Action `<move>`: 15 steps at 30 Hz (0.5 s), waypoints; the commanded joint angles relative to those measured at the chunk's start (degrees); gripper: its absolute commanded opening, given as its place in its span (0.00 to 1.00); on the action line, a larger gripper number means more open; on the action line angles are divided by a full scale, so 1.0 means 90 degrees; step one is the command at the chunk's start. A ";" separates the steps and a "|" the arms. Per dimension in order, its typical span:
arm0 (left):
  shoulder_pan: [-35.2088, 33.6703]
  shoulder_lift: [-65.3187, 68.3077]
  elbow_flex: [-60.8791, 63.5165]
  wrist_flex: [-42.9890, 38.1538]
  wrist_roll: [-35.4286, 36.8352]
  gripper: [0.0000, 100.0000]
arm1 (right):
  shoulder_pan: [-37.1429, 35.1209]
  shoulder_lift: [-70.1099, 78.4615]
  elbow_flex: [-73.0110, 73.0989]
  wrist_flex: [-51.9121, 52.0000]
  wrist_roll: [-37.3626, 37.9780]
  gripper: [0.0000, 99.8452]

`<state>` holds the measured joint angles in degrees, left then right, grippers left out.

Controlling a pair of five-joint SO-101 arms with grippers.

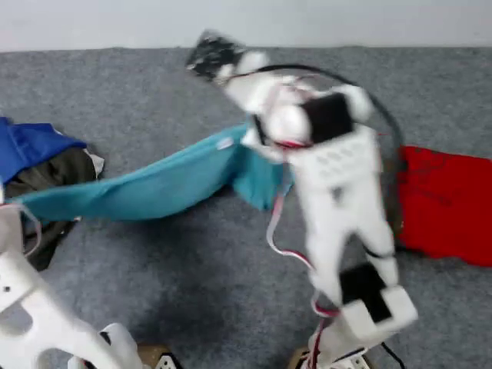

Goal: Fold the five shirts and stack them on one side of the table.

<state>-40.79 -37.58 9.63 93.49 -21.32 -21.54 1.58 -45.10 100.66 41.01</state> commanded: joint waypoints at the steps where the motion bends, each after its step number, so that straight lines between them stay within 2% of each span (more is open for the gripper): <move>1: 0.1065 0.0020 -0.1304 0.0088 0.0635 0.01 | 0.0698 -0.1070 -0.0039 0.0142 0.0303 0.01; 4: 0.1807 0.0049 -0.2125 -0.0225 0.0996 0.01 | 0.1275 -0.1685 -0.0039 -0.0210 0.0332 0.01; 7: 0.2305 0.0010 -0.2740 -0.1006 0.1055 0.01 | 0.1626 -0.2349 -0.0039 -0.0464 0.0733 0.01; 12: 0.2764 0.0020 -0.3853 -0.2276 0.1055 0.01 | 0.2007 -0.3443 -0.0039 -0.0767 0.1270 0.01; 15: 0.3096 0.0039 -0.4479 -0.2696 0.1026 0.01 | 0.2300 -0.3932 -0.0039 -0.0825 0.1436 0.01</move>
<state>-15.56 -37.23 -24.48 74.07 -12.44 -3.52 -29.63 -45.19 94.68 52.18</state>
